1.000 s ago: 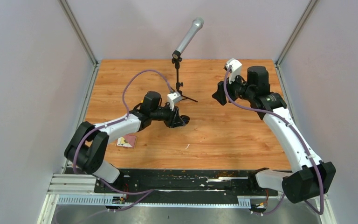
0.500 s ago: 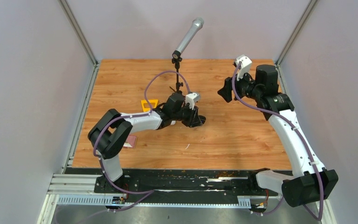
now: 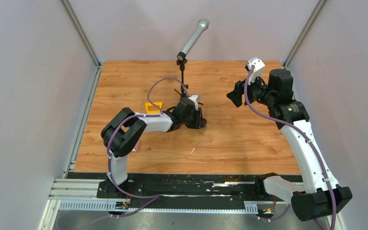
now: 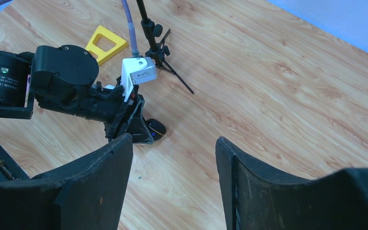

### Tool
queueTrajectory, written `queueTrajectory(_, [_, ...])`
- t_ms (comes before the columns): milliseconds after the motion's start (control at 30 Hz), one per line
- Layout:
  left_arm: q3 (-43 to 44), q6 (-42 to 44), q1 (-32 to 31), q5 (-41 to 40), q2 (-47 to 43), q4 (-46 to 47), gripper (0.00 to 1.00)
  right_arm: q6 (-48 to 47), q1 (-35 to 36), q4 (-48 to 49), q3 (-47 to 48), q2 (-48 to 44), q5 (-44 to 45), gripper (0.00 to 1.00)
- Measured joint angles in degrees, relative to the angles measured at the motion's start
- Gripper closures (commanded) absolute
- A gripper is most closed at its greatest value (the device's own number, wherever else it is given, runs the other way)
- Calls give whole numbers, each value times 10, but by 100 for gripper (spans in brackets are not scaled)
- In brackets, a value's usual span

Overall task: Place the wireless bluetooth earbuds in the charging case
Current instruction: Place the charging case with the earbuds at the center of the board, then reset both arms

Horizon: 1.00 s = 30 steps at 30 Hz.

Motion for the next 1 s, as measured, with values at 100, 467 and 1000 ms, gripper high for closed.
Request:
queueTrajectory(100, [5, -11, 0, -8, 9, -12, 54, 0, -4, 0, 0, -3, 0, 36])
queueTrajectory(467, [17, 5, 5, -9, 7, -22, 30, -12, -11, -2, -1, -2, 1, 35])
queueTrajectory(1000, [-116, 268, 68, -3, -251, -86, 1, -26, -16, 70, -176, -13, 1, 14])
